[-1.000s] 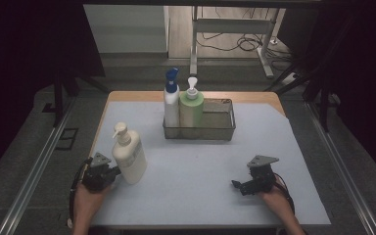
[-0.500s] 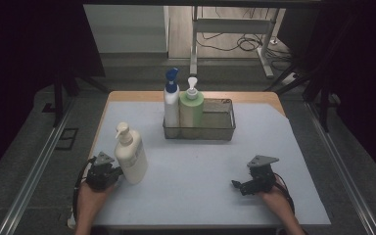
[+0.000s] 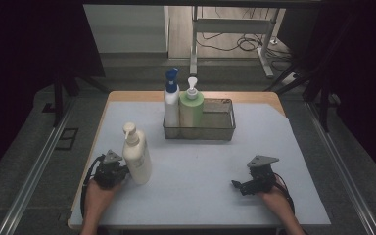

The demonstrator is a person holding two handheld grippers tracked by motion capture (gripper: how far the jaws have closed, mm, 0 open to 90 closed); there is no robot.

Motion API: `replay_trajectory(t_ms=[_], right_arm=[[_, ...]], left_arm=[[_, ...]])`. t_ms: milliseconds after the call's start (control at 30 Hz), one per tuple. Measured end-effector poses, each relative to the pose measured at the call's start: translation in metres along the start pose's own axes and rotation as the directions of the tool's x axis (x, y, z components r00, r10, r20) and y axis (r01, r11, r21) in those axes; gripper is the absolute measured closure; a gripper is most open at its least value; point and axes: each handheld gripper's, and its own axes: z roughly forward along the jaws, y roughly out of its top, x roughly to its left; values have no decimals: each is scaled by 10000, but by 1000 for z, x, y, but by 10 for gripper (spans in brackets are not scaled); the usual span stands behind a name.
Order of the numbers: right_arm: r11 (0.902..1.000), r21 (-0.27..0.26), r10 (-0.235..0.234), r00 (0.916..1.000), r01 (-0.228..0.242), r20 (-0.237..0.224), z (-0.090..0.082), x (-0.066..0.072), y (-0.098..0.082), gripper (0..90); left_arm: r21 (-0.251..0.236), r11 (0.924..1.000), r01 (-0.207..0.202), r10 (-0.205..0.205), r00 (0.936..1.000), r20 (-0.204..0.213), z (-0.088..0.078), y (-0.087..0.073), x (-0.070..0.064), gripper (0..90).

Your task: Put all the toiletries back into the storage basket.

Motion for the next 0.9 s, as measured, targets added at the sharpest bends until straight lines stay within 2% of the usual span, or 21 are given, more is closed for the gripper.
replay_trajectory(t_ms=[900], right_arm=[[10000, -2, 1, 10000, -1, -10, 0, 0, 0, 0]], left_arm=[[-18, 9986, -525, 525, 9958, 747, 25, 20, -31, 894]])
